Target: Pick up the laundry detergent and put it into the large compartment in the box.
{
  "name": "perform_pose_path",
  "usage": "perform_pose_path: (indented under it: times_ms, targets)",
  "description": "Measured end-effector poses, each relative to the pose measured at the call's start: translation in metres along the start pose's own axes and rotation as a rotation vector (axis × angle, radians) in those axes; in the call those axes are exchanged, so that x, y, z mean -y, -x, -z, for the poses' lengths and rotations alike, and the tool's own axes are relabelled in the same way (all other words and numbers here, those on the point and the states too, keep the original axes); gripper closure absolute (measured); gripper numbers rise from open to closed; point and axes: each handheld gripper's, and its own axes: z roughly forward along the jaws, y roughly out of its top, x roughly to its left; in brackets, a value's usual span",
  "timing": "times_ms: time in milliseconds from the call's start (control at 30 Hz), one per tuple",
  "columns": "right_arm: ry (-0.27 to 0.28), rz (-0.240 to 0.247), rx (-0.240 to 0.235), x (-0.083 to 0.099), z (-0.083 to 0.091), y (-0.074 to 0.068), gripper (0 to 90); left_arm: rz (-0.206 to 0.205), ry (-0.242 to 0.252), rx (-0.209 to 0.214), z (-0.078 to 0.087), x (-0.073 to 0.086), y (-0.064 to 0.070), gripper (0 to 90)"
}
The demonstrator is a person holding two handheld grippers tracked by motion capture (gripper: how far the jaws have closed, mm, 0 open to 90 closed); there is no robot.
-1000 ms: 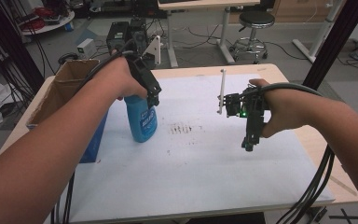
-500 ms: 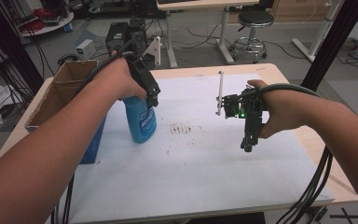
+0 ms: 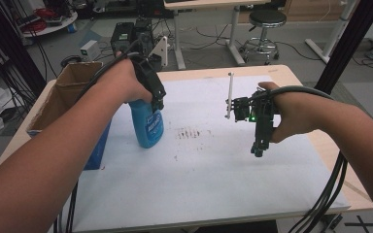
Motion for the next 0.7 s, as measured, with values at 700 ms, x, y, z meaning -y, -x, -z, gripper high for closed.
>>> perform_pose_path:
  times_ms: [700]
  targets:
    - [-0.002,0.011,0.004,-0.0008,-0.0012,0.0002,2.3,-0.007,-0.013,-0.011,-0.0022,-0.0002,0.0034,28.7]
